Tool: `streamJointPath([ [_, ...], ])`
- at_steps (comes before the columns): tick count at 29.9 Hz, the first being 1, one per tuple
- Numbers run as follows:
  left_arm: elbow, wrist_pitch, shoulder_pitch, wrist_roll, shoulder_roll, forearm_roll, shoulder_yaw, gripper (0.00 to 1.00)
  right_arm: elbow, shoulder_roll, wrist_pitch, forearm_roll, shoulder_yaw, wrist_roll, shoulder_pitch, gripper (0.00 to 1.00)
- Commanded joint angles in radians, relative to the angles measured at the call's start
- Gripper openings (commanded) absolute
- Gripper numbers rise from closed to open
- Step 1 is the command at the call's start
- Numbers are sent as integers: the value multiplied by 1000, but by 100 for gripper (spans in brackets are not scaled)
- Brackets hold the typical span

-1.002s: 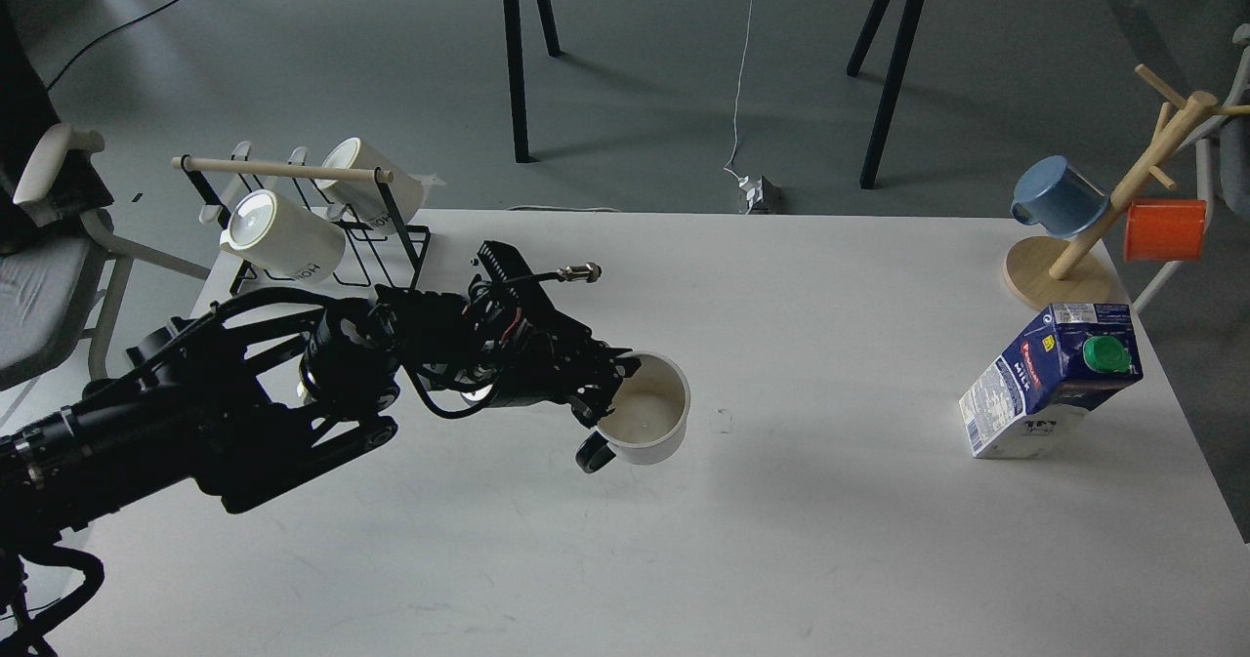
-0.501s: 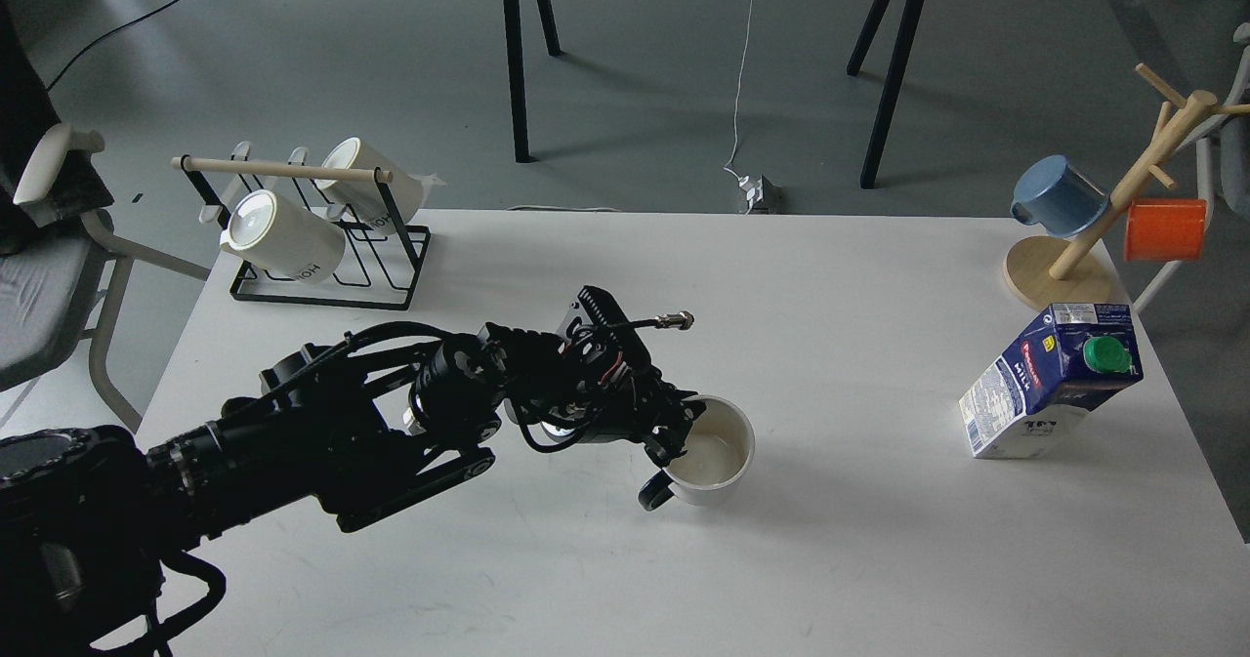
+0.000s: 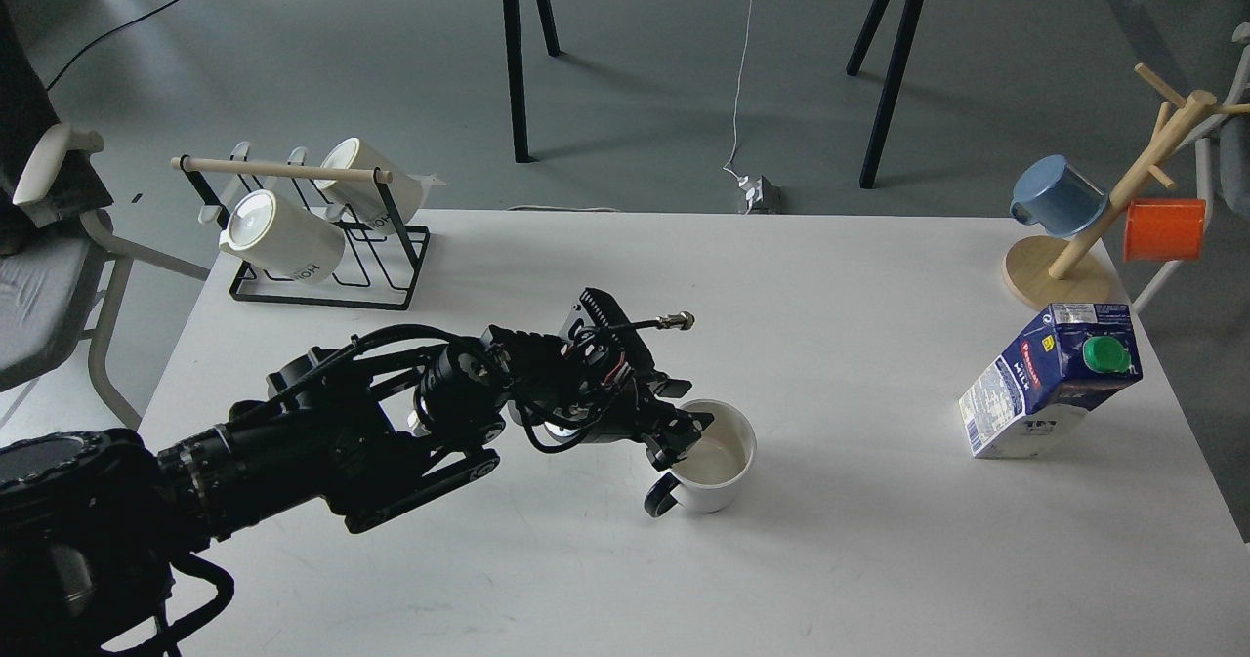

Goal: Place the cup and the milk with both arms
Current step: 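Open the left gripper and withdraw the left arm away from the mug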

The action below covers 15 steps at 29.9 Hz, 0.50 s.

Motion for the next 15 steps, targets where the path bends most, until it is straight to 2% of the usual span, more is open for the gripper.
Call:
streamJointPath([
  [1, 0, 64, -8, -2, 18, -5, -39, 99, 0, -5, 0, -1, 3, -4, -2, 100],
  [5, -14, 76, -10, -14, 67, -100, -163, 99, -23, -19, 0, -3, 3, -11, -2, 100],
  [8, -41, 70, -10, -46, 94, -239, -324, 99, -49, -19, 0, -3, 3, -9, 1, 100],
  [12, -46, 62, -19, -115, 143, -492, -537, 99, -71, -29, 0, -4, 3, -9, 4, 100],
  [15, -46, 61, -19, -129, 190, -711, -638, 100, -52, -80, 0, 12, -5, -17, -2, 100],
])
